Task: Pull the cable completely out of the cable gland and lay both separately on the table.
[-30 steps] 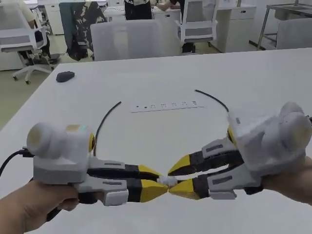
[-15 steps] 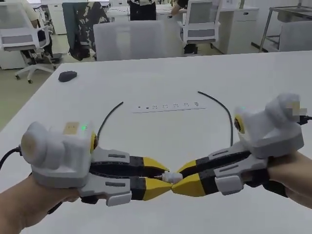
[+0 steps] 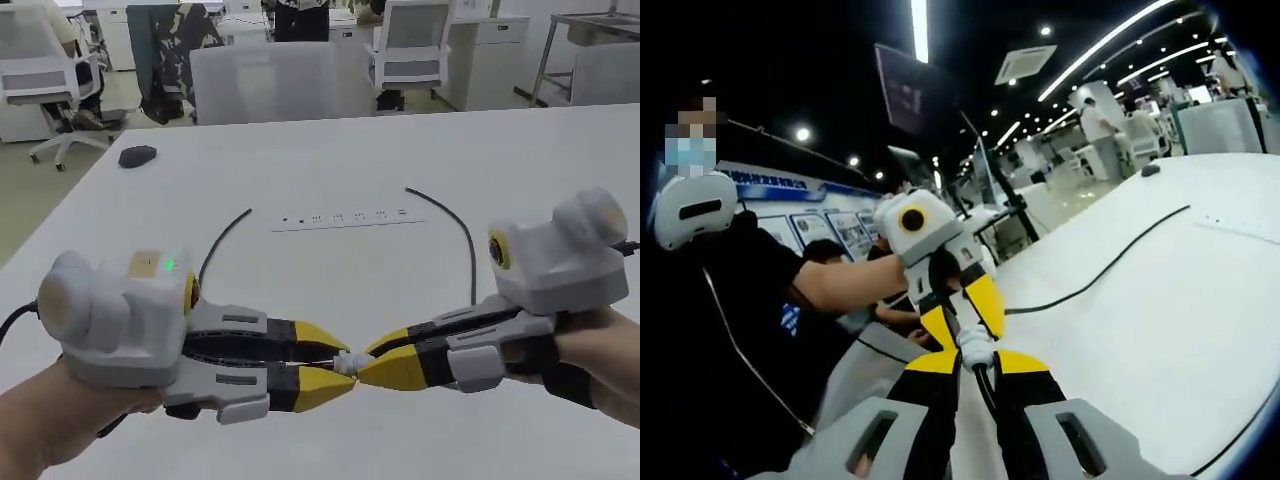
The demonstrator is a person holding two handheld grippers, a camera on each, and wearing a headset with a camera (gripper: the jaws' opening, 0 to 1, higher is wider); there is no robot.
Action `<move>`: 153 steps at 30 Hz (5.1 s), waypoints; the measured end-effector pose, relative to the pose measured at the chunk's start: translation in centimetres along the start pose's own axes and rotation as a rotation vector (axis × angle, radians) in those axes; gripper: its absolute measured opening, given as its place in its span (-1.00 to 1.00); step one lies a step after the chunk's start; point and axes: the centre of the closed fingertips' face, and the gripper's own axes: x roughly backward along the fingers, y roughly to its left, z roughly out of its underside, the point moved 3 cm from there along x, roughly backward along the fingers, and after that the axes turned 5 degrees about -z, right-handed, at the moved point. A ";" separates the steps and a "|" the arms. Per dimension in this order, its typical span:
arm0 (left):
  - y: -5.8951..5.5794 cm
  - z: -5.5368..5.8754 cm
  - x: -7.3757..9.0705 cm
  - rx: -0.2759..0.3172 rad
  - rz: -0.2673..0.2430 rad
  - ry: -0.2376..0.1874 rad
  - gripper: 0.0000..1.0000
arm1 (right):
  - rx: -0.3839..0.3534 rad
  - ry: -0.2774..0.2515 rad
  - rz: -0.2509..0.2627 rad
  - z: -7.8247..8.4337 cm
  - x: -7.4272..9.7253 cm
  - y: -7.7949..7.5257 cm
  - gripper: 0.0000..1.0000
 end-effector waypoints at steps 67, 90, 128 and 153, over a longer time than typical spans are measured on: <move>2.3 4.7 3.6 0.218 -0.201 0.133 -0.71 | 0.272 0.525 0.654 12.0 16.9 -6.1 -0.99; 1.1 3.2 0.9 0.127 -0.130 0.135 -0.71 | 0.439 0.380 0.326 2.0 -0.5 -1.9 -0.94; 2.7 3.4 4.4 0.139 -0.219 0.111 -0.71 | 0.216 0.466 0.665 10.0 15.1 -5.0 -1.00; 1.5 3.1 3.0 0.131 -0.186 0.116 -0.71 | 0.528 0.384 0.374 0.4 0.2 -0.6 -0.83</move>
